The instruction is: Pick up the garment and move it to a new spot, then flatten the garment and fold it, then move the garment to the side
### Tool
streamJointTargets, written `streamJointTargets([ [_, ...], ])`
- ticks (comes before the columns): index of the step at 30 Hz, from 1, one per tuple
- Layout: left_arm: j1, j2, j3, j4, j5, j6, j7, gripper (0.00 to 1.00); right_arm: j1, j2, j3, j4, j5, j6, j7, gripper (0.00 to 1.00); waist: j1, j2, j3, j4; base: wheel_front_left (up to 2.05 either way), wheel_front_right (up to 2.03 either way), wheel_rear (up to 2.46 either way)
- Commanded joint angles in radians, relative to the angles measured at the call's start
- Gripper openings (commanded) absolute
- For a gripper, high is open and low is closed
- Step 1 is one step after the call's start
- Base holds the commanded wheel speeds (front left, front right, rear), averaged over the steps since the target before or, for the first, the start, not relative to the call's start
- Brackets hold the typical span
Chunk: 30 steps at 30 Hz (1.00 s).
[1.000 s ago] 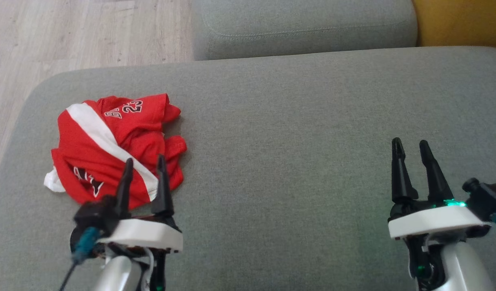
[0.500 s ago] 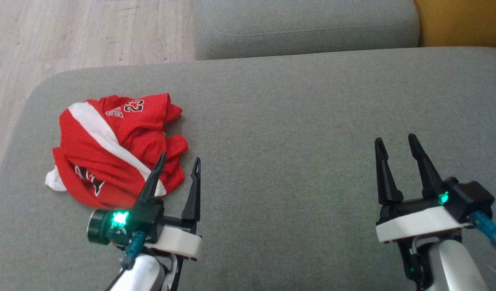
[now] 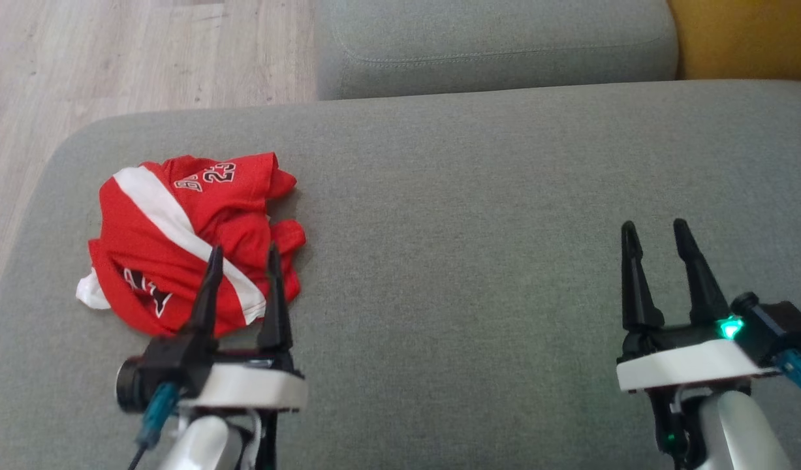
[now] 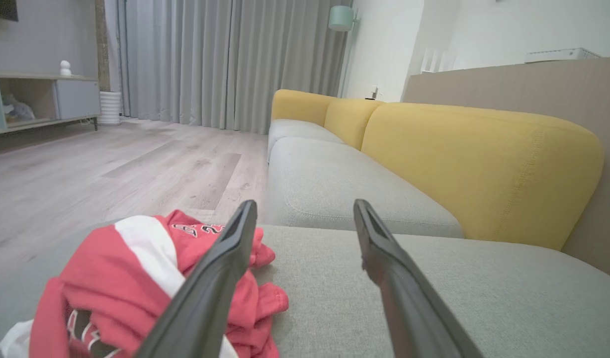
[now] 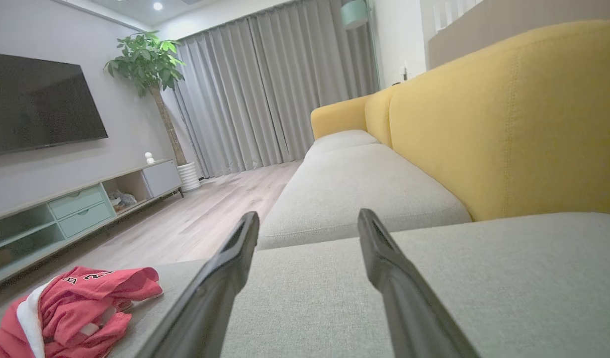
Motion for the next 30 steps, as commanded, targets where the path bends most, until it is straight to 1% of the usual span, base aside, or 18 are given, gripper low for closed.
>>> streamJointTargets([
  [1, -0.002, -0.008, 0.069, -0.033, 0.020, -0.029, -0.018, 1.00, -0.009, -0.007, 0.018, -0.019, 0.008, -0.001, -0.016, 1.00, 0.0000, 0.0000, -0.003, -0.001, 0.00, 0.00, 0.00],
  [2, 0.011, -0.018, 0.085, -0.027, 0.023, -0.047, -0.021, 1.00, -0.006, -0.007, 0.020, -0.012, 0.019, -0.001, -0.019, 1.00, 0.0000, 0.0000, -0.004, -0.002, 0.00, 0.00, 0.00],
  [4, 0.032, -0.034, 0.110, -0.010, 0.041, -0.084, -0.027, 1.00, 0.003, -0.007, 0.019, 0.014, 0.081, -0.001, -0.025, 1.00, 0.0000, 0.0000, -0.007, -0.003, 0.00, 0.00, 0.00],
  [5, 0.042, -0.042, 0.118, 0.004, 0.050, -0.103, -0.030, 1.00, 0.004, -0.007, 0.027, 0.024, 0.086, -0.001, -0.028, 1.00, 0.0000, 0.0000, -0.008, -0.004, 0.00, 0.00, 0.00],
  [6, 0.042, -0.042, 0.118, 0.004, 0.050, -0.103, -0.030, 1.00, 0.004, -0.007, 0.027, 0.024, 0.086, -0.001, -0.028, 1.00, 0.0000, 0.0000, -0.008, -0.004, 0.00, 0.00, 0.00],
  [9, 0.059, -0.067, 0.138, 0.047, 0.079, -0.156, -0.039, 1.00, 0.004, -0.007, 0.040, 0.039, 0.063, -0.001, -0.037, 1.00, 0.0000, 0.0000, -0.008, -0.006, 0.00, 0.00, 0.00],
  [10, 0.062, -0.089, 0.153, 0.062, 0.095, -0.187, -0.045, 1.00, 0.005, -0.008, 0.033, 0.049, 0.051, -0.001, -0.043, 1.00, 0.0000, 0.0000, -0.009, -0.007, 0.00, 0.00, 0.00],
  [14, 0.069, -0.115, 0.182, 0.080, 0.153, -0.232, -0.056, 1.00, -0.001, -0.008, 0.032, 0.059, 0.019, -0.001, -0.055, 1.00, 0.0000, 0.0000, -0.009, -0.009, 0.00, 0.00, 0.00],
  [17, 0.069, -0.128, 0.196, 0.093, 0.203, -0.254, -0.065, 1.00, -0.005, -0.008, 0.038, 0.056, -0.011, -0.001, -0.063, 1.00, 0.0000, 0.0000, -0.009, -0.012, 0.00, 0.00, 0.00],
  [23, 0.070, -0.149, 0.233, 0.111, 0.234, -0.287, -0.065, 1.00, -0.008, -0.008, 0.041, 0.056, -0.009, -0.001, -0.063, 1.00, 0.0000, 0.0000, -0.012, -0.010, 0.00, 0.00, 0.00],
  [30, 0.077, -0.162, 0.270, 0.121, 0.249, -0.304, -0.065, 1.00, -0.003, -0.008, 0.066, 0.054, -0.014, -0.001, -0.063, 1.00, 0.0000, 0.0000, -0.017, 0.023, 0.00, 0.00, 0.00],
])
